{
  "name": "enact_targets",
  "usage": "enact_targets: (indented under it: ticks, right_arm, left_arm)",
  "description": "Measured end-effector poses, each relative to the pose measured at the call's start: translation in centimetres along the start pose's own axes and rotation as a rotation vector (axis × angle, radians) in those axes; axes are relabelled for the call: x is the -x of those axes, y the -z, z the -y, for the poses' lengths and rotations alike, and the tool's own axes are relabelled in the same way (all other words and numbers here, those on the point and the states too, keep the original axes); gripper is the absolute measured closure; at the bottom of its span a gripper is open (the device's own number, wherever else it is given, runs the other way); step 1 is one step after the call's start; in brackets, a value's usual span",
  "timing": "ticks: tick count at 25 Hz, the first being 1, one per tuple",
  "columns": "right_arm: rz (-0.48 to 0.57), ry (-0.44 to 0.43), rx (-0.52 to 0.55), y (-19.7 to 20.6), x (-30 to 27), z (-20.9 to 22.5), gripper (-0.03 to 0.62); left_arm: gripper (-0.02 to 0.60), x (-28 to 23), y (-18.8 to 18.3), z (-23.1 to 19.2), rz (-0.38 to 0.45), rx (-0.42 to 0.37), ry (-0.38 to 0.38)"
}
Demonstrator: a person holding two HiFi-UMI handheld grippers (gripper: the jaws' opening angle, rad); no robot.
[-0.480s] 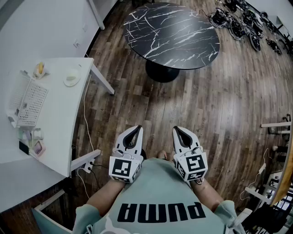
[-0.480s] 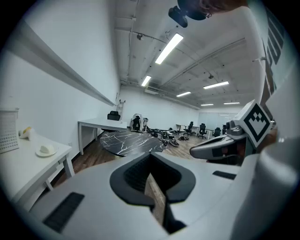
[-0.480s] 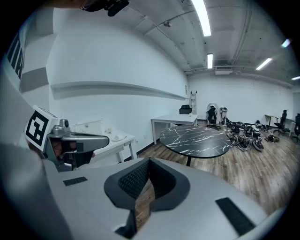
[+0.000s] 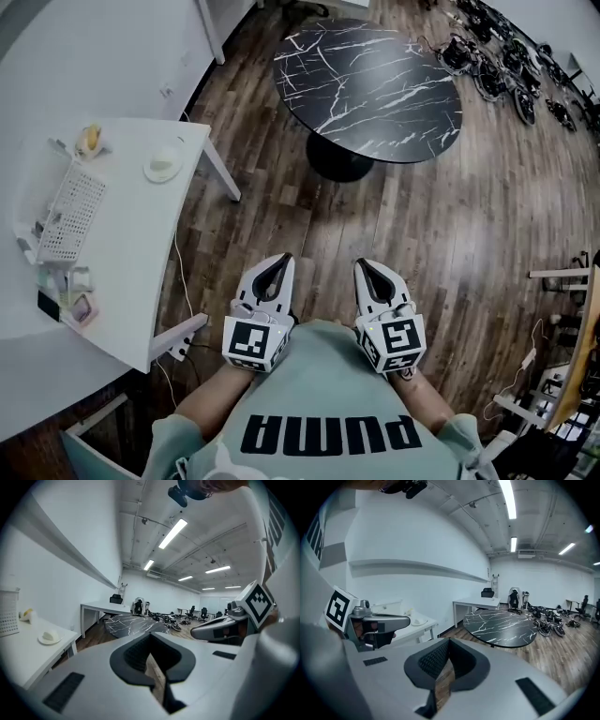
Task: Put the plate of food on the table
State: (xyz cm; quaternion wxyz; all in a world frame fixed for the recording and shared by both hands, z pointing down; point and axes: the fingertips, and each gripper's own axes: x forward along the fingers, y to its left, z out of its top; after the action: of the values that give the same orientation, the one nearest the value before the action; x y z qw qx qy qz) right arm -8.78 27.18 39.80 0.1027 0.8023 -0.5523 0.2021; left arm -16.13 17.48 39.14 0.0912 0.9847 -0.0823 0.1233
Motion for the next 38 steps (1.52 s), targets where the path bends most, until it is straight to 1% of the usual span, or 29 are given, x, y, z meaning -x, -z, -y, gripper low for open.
enact_targets:
  ticks: [9,22,26,31,38]
  right_arm:
    - [0.031,-0.016,0.016,-2.7,-4.3,-3.3,0.586]
    - [0.010,-0.083,0.069,-4.6,-8.3,-7.3,0.586]
    - [0.013,-0.115,0.082,-5.1,-9.4,-8.5,0.586]
    - [0.028,-0.172,0.096,-6.0,-11.0,-10.3,0.586]
    - [0.020,-0.231,0.127,-6.6,-12.8,-11.2,0.586]
  left_arm:
    - [0.575,0.7,-1.5,-5.7,0.028,-0.011,-0.027]
    - [0.575,2.3,-1.6,-10.6,0.046,0.039,-0.088]
    - [0.575,3.1,-1.8,-11.9,0.058,0.042,-0.119]
    - [0.575,4.4,-2.0,-14.2,0.068,0.043,-0.182]
    - [0.575,4.6,-2.0,-15.8,0.062,0.047,-0.235]
